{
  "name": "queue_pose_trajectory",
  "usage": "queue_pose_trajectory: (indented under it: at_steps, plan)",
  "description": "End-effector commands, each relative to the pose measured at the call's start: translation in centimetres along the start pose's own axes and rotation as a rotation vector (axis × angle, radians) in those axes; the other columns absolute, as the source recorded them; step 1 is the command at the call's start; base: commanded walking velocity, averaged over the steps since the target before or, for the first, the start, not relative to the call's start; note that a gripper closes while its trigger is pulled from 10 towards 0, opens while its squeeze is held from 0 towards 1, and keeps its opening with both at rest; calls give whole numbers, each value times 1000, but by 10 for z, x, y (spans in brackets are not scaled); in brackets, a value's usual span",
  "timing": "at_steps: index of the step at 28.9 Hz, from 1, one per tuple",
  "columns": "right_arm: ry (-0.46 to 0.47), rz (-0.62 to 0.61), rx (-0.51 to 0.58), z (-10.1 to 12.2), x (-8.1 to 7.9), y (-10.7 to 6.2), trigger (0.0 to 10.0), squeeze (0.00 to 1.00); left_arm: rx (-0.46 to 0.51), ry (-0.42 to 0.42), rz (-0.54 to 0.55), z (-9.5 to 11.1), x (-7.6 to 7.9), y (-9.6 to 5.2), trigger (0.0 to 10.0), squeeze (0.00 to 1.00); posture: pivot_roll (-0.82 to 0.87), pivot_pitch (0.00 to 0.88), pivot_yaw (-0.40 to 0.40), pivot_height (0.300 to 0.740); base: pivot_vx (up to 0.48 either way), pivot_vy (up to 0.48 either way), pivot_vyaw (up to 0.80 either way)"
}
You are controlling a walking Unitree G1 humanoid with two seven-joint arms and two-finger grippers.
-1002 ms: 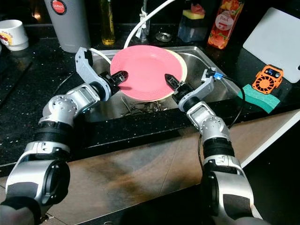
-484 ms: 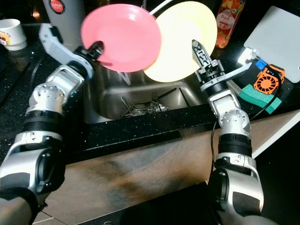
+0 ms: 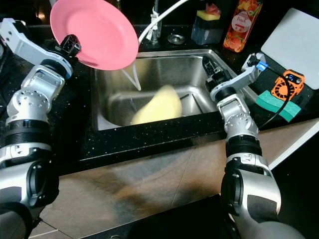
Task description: Kitchen organization
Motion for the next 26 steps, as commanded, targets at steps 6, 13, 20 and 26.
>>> queue_pose_trajectory:
  at_steps: [6, 13, 20, 26]
  plan:
    - [-148, -130, 16, 8, 11, 1, 10000, 0, 0, 10, -13, -1, 6, -4, 0, 0, 167, 54, -82, 740, 0, 0, 0]
    - [-305, -174, 91, 24, 12, -1, 10000, 0, -116, 74, -66, -27, 22, -3, 0, 0, 165, 42, -78, 740, 0, 0, 0]
    - [-497, 93, 237, 39, -35, -11, 10000, 0, -238, 121, -231, -53, 71, 10, 0, 0, 113, 53, -23, 740, 0, 0, 0]
    - [-548, 197, 241, 28, -57, -26, 10000, 0, -349, 175, -259, -76, 106, 24, 0, 0, 74, 62, 10, 740, 0, 0, 0]
Point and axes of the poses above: a point about 5 cm out from each wrist's last joint towards the gripper, its own y axis pointing out of the wrist towards the gripper, its own z axis along the axis of the wrist's last joint, x = y × z, the point moved 2 cm from there along y, pointing out of the wrist towards the gripper, and after that the axes turned 13 degrees about y, right-handed, at the moved point
